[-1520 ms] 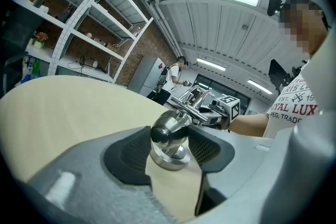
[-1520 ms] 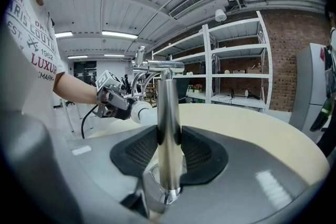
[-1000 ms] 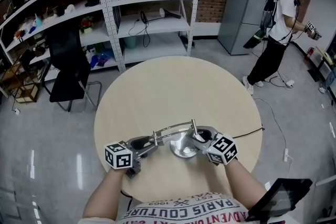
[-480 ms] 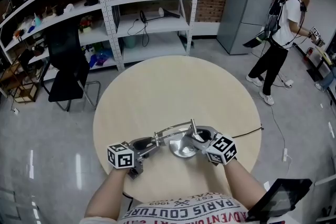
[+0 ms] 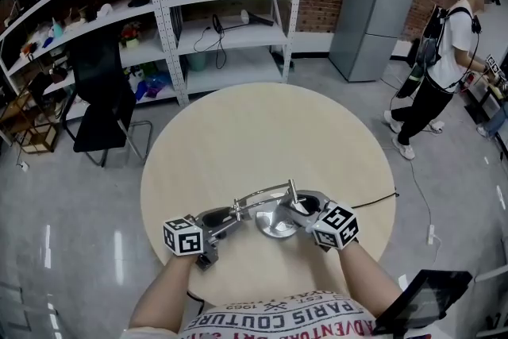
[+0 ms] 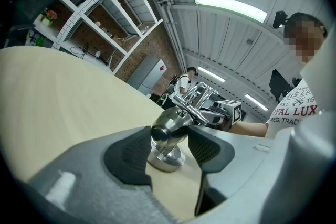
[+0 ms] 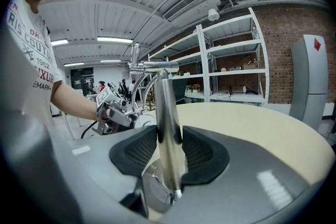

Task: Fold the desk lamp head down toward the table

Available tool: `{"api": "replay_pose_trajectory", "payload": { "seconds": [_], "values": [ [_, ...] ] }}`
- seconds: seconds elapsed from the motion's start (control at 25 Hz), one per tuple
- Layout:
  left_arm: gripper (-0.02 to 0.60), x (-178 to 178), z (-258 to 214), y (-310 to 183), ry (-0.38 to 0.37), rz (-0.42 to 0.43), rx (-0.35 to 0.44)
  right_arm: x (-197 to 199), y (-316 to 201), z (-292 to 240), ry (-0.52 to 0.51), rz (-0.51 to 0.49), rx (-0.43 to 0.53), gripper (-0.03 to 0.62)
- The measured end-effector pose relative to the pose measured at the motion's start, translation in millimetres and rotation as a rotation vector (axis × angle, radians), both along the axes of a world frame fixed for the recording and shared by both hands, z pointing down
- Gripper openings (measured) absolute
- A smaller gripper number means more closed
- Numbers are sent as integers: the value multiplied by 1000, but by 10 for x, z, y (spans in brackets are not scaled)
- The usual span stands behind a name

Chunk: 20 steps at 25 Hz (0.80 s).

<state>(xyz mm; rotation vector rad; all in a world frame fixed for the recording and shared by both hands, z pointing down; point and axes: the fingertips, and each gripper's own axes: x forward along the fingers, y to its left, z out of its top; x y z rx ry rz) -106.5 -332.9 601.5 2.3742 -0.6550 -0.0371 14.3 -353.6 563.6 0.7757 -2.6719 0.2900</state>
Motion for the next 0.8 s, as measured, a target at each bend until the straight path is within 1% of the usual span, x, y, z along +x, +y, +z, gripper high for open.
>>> {"api": "replay_pose_trajectory", "payload": {
  "seconds": [0.08, 0.2, 0.24, 0.32, 0.4, 0.48, 0.56, 0.64, 0.68, 0.72, 0.8],
  "values": [
    [212, -16, 46, 14, -26, -11, 17, 33, 8, 62, 10, 15, -7, 146],
    [212, -55, 115, 87, -99, -24, 56, 134, 54, 128, 30, 40, -11, 155],
    [212, -76, 113, 125, -108, -30, 64, 176, 77, 117, 32, 50, -10, 155],
    [212, -123, 77, 232, -94, -43, 67, 244, 156, 41, 29, 64, -2, 146],
    [210, -141, 15, 367, -65, -52, 65, 280, 289, -76, 13, 57, 10, 125],
    [210, -109, -79, 523, -53, -50, 78, 275, 454, -192, -5, 40, 19, 75],
    [209, -22, -230, 676, -54, -36, 110, 236, 636, -300, -12, 12, 21, 9],
    [209, 84, -438, 814, -65, -32, 155, 177, 827, -408, -20, -18, 18, 0],
    [178, 130, -545, 878, -87, -44, 187, 151, 927, -461, -30, -31, 16, 1],
    [6, 181, -652, 951, -115, -56, 226, 134, 1032, -511, -43, -45, 14, 1],
    [-2, 342, -887, 1157, -147, -42, 295, 137, 1259, -597, -61, -72, 11, 2]
  ]
}}
